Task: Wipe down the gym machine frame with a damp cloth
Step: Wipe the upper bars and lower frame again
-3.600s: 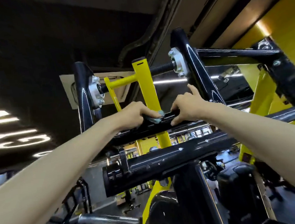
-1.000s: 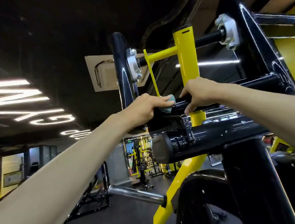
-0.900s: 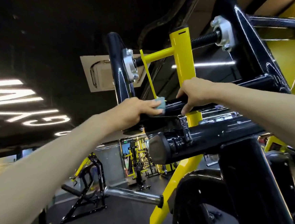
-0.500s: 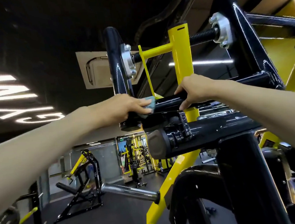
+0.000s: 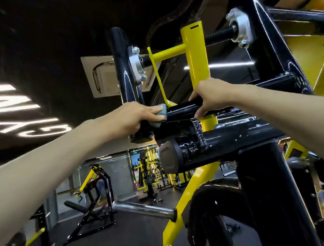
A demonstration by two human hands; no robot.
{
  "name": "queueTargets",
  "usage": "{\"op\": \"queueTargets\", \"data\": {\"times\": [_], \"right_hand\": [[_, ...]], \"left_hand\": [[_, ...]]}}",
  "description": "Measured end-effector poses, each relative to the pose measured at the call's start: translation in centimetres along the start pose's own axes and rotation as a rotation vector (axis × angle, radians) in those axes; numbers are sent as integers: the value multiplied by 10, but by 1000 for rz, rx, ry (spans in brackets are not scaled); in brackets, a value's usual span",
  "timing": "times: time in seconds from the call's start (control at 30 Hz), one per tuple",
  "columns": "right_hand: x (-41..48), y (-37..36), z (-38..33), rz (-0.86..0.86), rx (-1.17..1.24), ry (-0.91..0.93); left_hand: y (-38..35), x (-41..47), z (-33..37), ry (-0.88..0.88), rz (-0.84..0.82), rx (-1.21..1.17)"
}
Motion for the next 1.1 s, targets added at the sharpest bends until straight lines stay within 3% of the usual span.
{"op": "queueTargets", "data": {"times": [0.13,0.27,0.37,0.53,0.7,0.9,1.1], "right_hand": [[0,3,-4,8,-50,-8],[1,1,1,-7,-7,14],[0,-1,3,-9,7,27],[-1,4,2,-12,-148,64],[-19,26,35,-62,-20,-5],[-28,26,61,15,40,5],[-26,23,62,12,113,22]], "left_hand": [[-15,47,33,-38,10,-114],[1,15,-3,130,-120,-194],[9,-4,-11,189,-126,-172],[-6,63,37,128,-89,-235],[5,31,14,157,-205,-231],[-1,36,29,222,-104,-227],[5,15,12,209,-218,-157]]}}
Point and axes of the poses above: each hand's wrist, its own x-axis towards the middle knuckle, its own y-axis out of the back of the hand, z = x × y, the point moved 4 cm from there along x, towards the middle knuckle, and after that the axes turned 12 degrees about z, right-handed, at the moved point
